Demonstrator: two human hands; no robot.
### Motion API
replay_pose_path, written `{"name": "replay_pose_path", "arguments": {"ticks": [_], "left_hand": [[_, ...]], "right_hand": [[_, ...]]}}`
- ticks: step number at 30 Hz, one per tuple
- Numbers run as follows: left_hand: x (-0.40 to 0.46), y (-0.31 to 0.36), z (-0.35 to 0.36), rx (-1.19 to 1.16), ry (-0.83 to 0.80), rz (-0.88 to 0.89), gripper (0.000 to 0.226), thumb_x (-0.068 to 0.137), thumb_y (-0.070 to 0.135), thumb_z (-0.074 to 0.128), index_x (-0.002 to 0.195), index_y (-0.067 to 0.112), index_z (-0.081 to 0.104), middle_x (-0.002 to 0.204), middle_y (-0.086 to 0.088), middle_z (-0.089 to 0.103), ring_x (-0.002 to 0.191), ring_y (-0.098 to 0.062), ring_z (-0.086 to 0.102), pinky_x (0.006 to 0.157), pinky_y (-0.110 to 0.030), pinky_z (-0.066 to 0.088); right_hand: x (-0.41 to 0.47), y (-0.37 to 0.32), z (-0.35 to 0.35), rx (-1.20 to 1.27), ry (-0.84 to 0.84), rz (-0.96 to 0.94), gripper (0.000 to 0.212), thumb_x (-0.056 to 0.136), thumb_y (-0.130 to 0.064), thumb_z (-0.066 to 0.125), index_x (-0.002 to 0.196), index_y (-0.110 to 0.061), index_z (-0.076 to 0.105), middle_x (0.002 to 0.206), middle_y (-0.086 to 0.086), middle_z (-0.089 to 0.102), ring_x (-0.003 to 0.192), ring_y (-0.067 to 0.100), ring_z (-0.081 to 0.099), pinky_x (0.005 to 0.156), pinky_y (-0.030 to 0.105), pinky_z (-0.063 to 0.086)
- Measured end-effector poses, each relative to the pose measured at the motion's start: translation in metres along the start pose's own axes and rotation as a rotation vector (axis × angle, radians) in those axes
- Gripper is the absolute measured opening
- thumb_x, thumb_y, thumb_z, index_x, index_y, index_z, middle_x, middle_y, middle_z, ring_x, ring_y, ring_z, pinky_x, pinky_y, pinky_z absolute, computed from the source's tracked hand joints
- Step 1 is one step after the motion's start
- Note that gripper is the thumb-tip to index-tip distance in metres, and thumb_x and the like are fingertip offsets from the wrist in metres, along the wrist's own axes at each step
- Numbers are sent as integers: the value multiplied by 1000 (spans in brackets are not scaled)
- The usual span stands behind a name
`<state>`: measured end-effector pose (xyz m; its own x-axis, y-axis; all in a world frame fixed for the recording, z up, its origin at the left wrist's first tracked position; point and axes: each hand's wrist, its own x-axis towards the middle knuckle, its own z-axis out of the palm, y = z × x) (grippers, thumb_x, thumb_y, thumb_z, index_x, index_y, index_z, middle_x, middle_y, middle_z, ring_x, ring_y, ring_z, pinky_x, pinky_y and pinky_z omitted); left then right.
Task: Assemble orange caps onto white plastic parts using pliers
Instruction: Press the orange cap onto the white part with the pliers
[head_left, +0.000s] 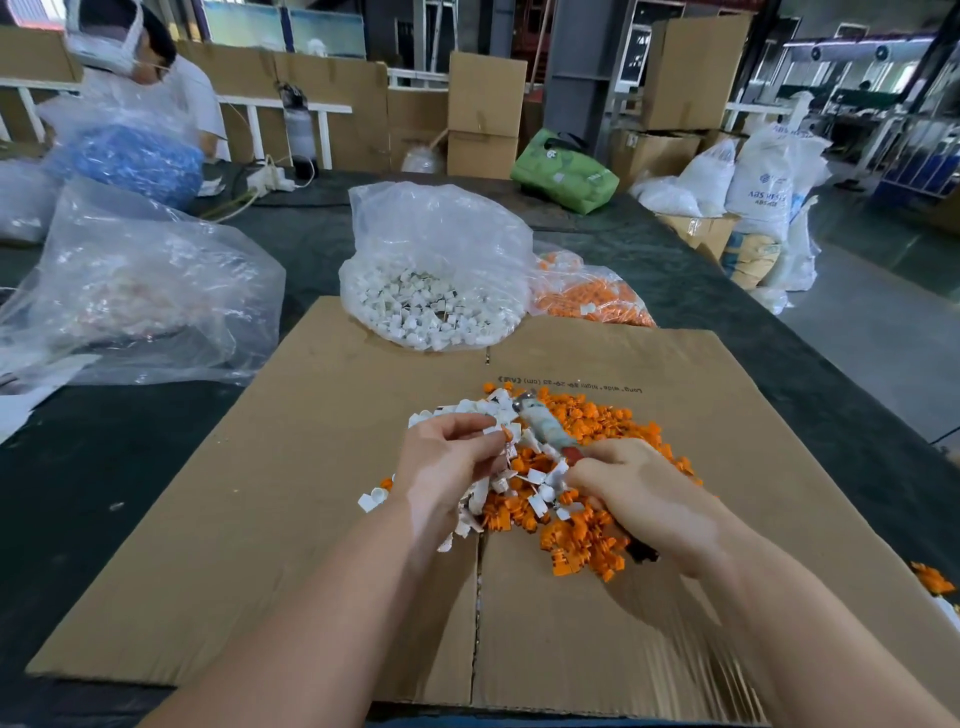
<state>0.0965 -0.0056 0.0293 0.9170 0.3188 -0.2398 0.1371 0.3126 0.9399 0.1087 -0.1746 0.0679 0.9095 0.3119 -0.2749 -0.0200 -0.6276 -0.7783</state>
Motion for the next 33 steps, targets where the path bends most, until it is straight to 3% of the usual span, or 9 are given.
{"name": "replay_pose_path", "arguments": {"ticks": [3,6,9,13,15,17,23,26,33], "left_hand": [[4,5,-1,-1,27,2,14,80,-6,67,89,3,64,83,-13,65,58,-16,62,55,-17,54],[7,7,-4,-4,44,1,14,80,-9,66,87,3,63,81,-11,64,59,-18,62,61,-20,57],[11,6,-7,7,66,-4,16,81,-9,66,95,-1,63,80,-10,63,54,-14,63,61,-20,56],[14,8,-10,26,96,-8,14,81,-9,65,85,4,63,83,-12,64,53,-15,62,57,-18,56],[14,9,-10,24,103,-14,14,81,-9,65,84,4,63,85,-13,65,53,-16,63,55,-18,55],[15,10,-10,19,111,-19,13,81,-9,65,84,4,63,86,-14,65,51,-14,62,52,-17,54],[14,10,-7,-11,137,-19,12,81,-10,64,86,1,64,83,-14,65,55,-15,63,54,-17,55],[13,9,-5,-25,147,-20,13,80,-11,65,87,1,64,82,-13,66,56,-15,64,57,-18,56],[8,10,-2,-74,161,-21,14,81,-10,65,84,3,64,79,-12,66,52,-11,64,59,-19,57]], "right_hand": [[-6,-9,3,116,-111,32,17,88,-18,49,73,-9,45,76,11,44,67,23,40,59,34,35],[-5,-12,2,189,-167,71,29,86,-12,50,58,-12,44,70,9,48,67,24,44,61,36,47],[-4,-12,3,206,-208,97,19,84,-10,51,65,-11,49,63,3,47,69,24,49,67,39,54],[-3,-13,6,173,-274,86,19,77,-5,48,59,-12,46,75,14,50,71,27,49,65,40,47],[-4,-14,7,150,-293,69,6,71,-8,48,68,-10,45,77,14,48,73,26,47,65,39,43],[-4,-15,7,109,-294,58,10,68,-10,49,78,-9,47,79,13,47,74,25,46,65,38,40],[-3,-19,8,-133,-204,12,13,81,-7,51,83,-13,40,80,7,44,63,18,44,52,25,36],[-3,-20,11,-202,-168,-1,15,83,-6,49,80,-14,37,86,6,44,66,20,45,54,29,37],[-7,-19,9,-137,-139,4,14,82,-7,54,81,-14,42,85,4,45,61,20,45,54,28,35]]}}
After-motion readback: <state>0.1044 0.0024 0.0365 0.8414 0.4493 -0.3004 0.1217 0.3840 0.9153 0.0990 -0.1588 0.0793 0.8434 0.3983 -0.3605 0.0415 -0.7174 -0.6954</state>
